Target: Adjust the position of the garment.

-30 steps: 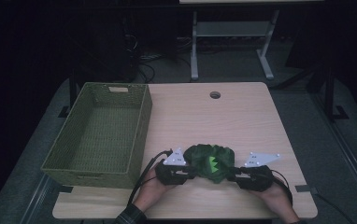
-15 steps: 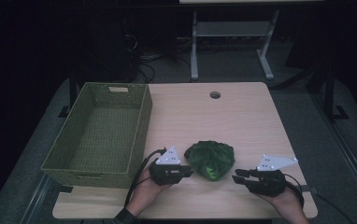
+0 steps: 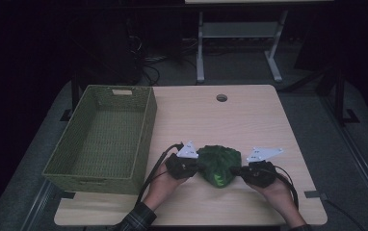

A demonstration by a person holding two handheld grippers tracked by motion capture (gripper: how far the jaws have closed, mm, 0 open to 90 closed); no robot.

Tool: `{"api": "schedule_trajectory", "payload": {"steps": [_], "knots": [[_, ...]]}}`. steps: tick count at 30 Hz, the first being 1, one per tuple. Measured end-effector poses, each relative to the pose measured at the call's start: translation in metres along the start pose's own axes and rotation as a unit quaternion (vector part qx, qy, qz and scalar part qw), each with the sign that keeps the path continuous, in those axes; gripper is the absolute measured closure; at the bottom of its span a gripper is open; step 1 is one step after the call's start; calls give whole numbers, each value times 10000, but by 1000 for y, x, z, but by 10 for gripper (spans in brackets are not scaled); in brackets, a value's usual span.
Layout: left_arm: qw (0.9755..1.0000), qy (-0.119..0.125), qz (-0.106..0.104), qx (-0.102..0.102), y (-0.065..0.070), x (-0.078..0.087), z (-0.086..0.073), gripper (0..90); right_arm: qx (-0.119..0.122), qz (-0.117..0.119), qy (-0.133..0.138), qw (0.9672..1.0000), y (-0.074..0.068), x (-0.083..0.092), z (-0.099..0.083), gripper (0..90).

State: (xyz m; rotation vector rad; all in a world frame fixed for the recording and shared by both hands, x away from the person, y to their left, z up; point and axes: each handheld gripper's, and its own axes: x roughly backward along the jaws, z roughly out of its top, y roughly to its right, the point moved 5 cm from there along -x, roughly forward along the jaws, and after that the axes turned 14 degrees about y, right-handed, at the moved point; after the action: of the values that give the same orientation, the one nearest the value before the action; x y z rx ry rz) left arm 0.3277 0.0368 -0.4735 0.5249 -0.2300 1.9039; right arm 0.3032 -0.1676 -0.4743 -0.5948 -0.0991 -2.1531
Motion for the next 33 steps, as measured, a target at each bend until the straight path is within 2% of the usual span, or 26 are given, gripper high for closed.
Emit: {"api": "schedule_trajectory", "payload": {"steps": [1,2,6,10,11,16,17,22,27,29,32,33], "knots": [[9997,-233,4,32,-1,-7,-11,900,-12,1,-83,10000,0,-2,-3,900],[9997,-233,4,32,-1,-7,-11,900,-12,1,-83,10000,0,-2,-3,900],[9990,-446,-1,14,-1,-12,-18,900,-42,41,-379,9993,0,-10,-14,900],[9984,-562,33,-37,-4,-17,-22,900,-53,55,-504,9987,3,-13,-22,900],[9986,-535,42,-22,-4,-18,-23,900,-111,54,-532,9985,2,-15,-24,900],[9988,-480,111,3,-6,-19,-22,900,-53,75,-566,9984,0,-18,-26,900],[9986,-518,89,-55,-7,-17,-21,900,-23,69,-537,9985,0,-16,-25,900],[9997,-197,90,112,-5,-1,-10,900,-24,-58,-191,9998,7,4,-14,900],[9999,-21,10,159,6,16,-1,900,-115,-384,87,9992,31,22,-6,900],[9998,9,-50,185,10,19,-1,900,-154,-491,167,9985,39,24,-2,900],[9992,23,-206,341,19,16,-6,900,-174,-648,227,9975,56,21,7,900],[9992,23,-206,341,19,16,-6,900,-174,-648,227,9975,56,21,7,900]]}}
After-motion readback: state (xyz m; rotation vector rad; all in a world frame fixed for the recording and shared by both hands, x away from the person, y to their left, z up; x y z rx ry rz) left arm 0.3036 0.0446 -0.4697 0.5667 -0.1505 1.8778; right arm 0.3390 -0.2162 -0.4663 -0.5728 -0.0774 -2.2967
